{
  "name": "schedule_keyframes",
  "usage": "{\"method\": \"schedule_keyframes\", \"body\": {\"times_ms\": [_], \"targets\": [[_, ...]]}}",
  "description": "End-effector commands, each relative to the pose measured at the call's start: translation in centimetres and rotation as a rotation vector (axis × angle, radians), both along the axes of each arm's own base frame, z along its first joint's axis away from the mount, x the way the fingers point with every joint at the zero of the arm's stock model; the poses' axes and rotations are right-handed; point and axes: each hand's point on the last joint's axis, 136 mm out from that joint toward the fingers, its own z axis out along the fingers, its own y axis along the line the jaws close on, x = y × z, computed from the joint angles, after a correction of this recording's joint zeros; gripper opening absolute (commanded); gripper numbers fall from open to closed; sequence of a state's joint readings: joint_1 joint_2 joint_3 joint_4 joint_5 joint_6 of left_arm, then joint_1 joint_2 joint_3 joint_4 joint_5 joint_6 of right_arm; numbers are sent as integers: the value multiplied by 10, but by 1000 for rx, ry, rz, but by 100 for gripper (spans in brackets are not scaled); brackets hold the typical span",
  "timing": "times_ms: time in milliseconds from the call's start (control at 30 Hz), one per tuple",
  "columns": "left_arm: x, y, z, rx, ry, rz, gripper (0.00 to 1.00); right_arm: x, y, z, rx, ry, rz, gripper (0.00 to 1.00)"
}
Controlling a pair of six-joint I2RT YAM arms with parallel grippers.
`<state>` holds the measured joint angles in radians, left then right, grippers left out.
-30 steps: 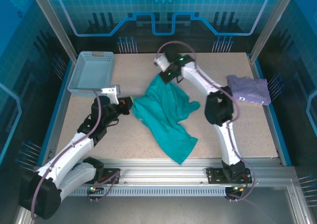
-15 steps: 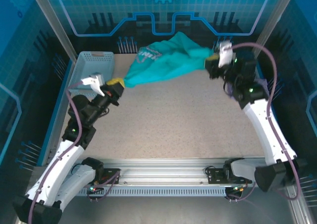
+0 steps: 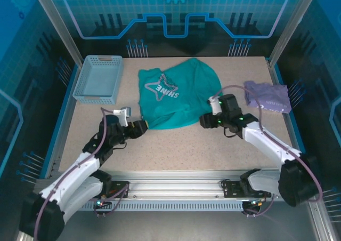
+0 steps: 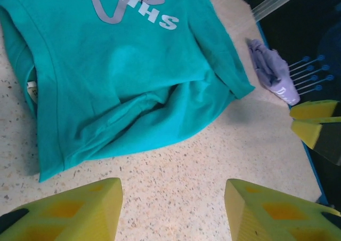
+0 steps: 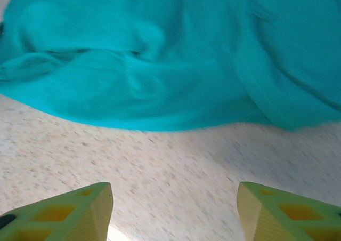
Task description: Fold the inside-out t-shirt
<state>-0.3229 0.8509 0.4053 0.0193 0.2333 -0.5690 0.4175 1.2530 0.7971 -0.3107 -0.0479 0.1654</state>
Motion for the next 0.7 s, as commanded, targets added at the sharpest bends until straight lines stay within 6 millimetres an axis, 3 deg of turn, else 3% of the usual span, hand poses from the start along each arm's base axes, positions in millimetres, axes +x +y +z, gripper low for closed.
{"method": "schedule_keyframes", "body": {"times_ms": [0,133,300,400,467,667], "targets": [[24,-8,-2,84,31,-4,56,28,36,1,-62,-47,73,64],[41,-22,-12,188,41,-26,58,66,58,-32,-145,12,99,66],[44,-33,-24,237,46,-64,61,104,79,-63,-208,51,158,65],[46,-32,-26,276,28,-72,62,116,87,-74,-230,89,191,41],[50,-33,-21,308,-8,-79,63,116,92,-66,-189,80,213,22],[67,-49,2,416,-189,-157,63,94,102,-4,33,22,285,7]]}}
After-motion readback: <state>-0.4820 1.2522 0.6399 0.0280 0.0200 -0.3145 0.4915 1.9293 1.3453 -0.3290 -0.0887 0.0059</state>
